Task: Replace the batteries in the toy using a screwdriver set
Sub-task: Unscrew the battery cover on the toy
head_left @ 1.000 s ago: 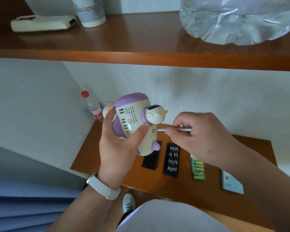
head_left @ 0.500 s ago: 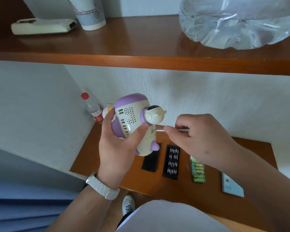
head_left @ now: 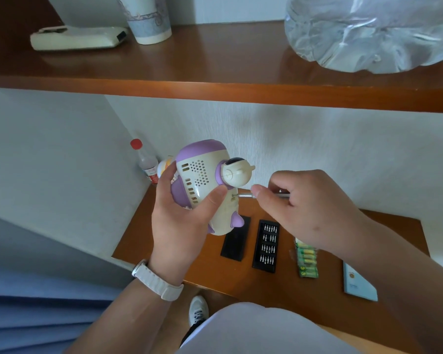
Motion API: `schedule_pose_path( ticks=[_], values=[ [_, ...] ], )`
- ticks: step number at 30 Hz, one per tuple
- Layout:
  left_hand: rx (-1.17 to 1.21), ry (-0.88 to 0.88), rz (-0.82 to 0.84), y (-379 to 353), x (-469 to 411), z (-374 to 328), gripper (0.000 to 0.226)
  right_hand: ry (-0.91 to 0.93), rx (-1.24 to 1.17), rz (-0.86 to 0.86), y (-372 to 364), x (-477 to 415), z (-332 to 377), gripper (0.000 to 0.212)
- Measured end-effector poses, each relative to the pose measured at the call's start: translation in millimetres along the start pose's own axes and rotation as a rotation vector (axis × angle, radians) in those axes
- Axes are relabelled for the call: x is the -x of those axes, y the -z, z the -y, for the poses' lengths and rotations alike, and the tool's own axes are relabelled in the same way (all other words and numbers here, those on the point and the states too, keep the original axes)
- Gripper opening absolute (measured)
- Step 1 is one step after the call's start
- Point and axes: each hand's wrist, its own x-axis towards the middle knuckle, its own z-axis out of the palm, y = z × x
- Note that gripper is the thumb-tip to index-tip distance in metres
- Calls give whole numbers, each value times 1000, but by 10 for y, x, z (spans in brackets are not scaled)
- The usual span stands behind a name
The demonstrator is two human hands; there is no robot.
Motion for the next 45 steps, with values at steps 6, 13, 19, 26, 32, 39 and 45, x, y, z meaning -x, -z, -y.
schedule_pose_path(
  ticks=[6, 13, 19, 26, 32, 39, 45],
  values=[
    [3, -14, 9, 35, 21, 32, 86, -3, -21, 36, -18, 20, -11, 39],
    [-6, 12, 14, 65, 50, 63, 87, -8, -53, 72, -24, 68, 55, 22],
    [5, 12, 28, 78, 83, 73, 84, -41, 10, 31, -63, 110, 79, 49],
    [-20, 19, 27, 114, 92, 96, 80, -45, -10, 80, -64, 125, 79, 36],
    [-30, 32, -7, 159, 74, 135, 89, -34, -48, 105, -105, 111, 120, 19],
    [-31, 24, -14, 172, 70, 137, 87, -38, 25, 75, -144, 85, 130, 48],
    [-26, 19, -1, 167, 71, 143, 86, -42, 16, 117, -131, 85, 120, 34]
  ],
)
